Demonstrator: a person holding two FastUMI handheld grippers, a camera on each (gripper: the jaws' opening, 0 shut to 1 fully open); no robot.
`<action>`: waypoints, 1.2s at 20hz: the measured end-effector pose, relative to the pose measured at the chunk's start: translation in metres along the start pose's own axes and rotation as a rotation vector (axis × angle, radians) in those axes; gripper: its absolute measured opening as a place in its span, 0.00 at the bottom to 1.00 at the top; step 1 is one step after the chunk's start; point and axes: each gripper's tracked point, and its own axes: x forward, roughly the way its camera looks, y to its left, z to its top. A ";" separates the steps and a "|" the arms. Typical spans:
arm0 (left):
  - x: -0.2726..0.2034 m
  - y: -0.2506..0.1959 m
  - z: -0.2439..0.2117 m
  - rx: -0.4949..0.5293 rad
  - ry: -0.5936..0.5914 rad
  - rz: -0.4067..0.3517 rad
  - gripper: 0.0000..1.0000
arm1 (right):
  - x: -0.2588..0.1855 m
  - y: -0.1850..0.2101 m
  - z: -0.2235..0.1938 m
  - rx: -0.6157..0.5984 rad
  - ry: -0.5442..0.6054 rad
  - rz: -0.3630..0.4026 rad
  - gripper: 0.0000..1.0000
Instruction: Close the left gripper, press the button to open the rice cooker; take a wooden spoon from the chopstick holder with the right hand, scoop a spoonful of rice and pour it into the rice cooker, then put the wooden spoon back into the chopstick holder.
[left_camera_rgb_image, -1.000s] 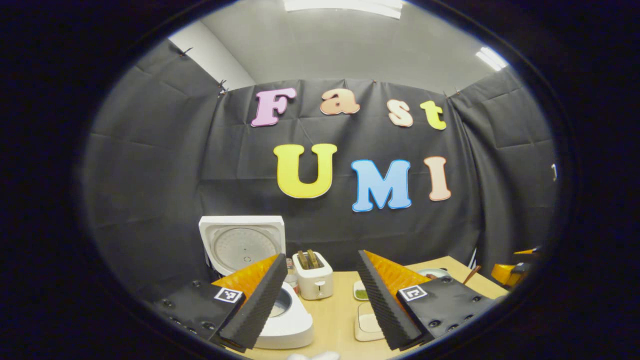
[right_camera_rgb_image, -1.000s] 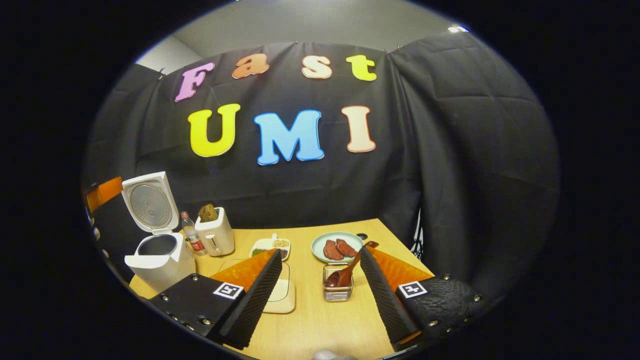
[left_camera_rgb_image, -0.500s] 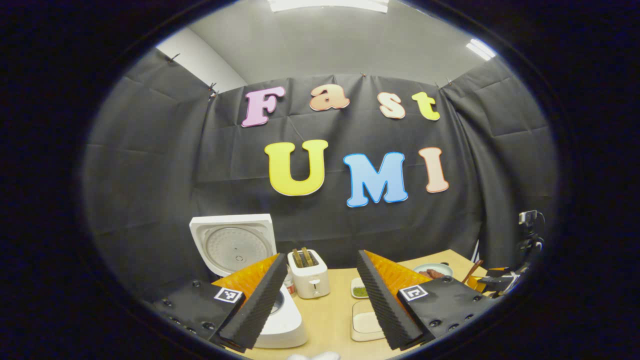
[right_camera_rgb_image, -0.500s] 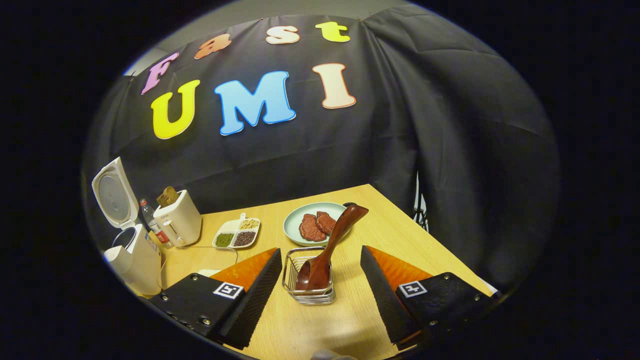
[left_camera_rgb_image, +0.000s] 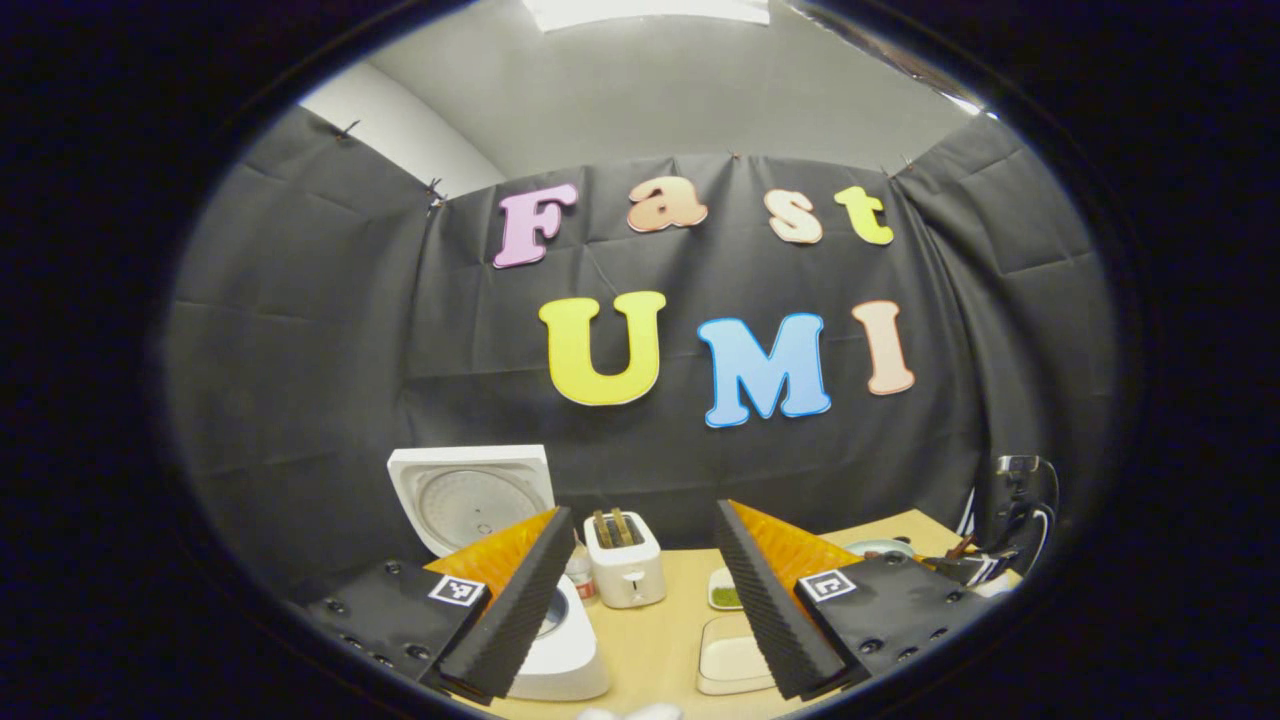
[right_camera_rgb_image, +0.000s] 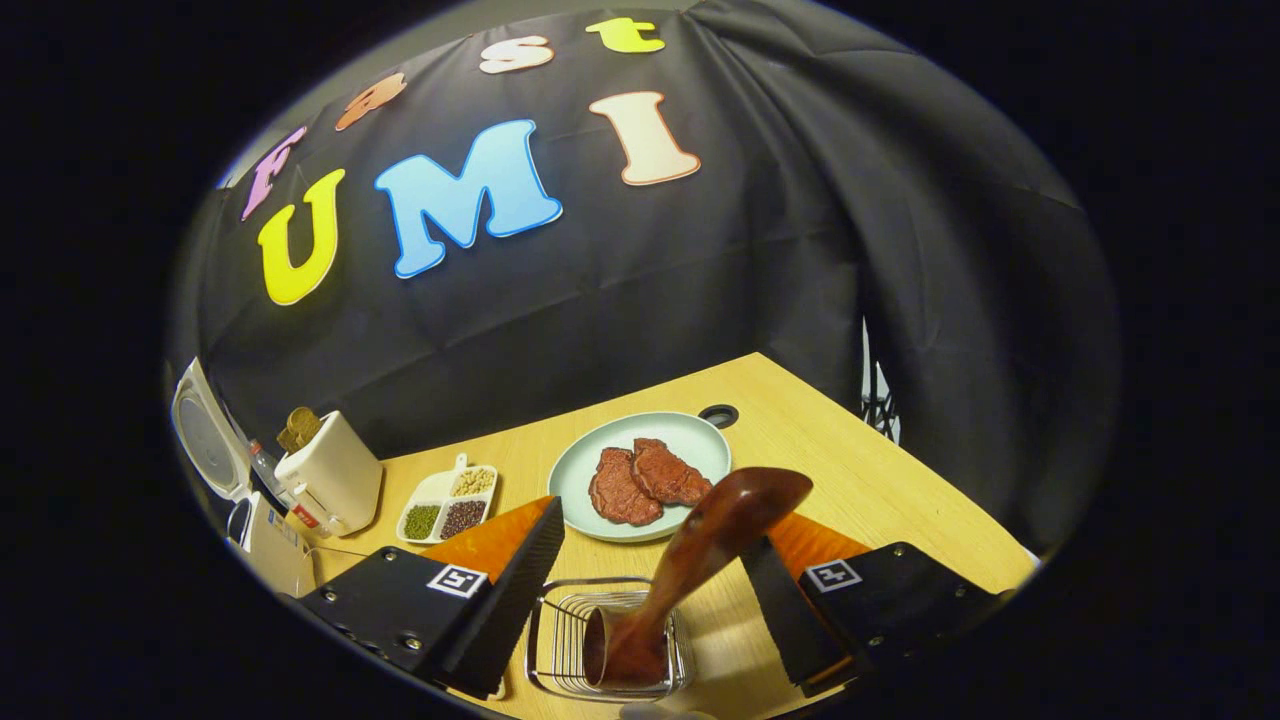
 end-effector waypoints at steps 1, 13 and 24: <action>0.000 0.002 0.000 0.000 -0.004 0.006 0.97 | 0.002 -0.001 -0.002 0.006 0.005 0.001 0.99; 0.003 0.011 -0.003 0.045 0.001 0.018 0.97 | -0.001 0.001 -0.008 0.040 0.065 0.022 0.22; -0.008 0.054 0.003 0.037 -0.028 0.033 0.97 | -0.045 0.050 0.082 -0.058 -0.071 0.036 0.22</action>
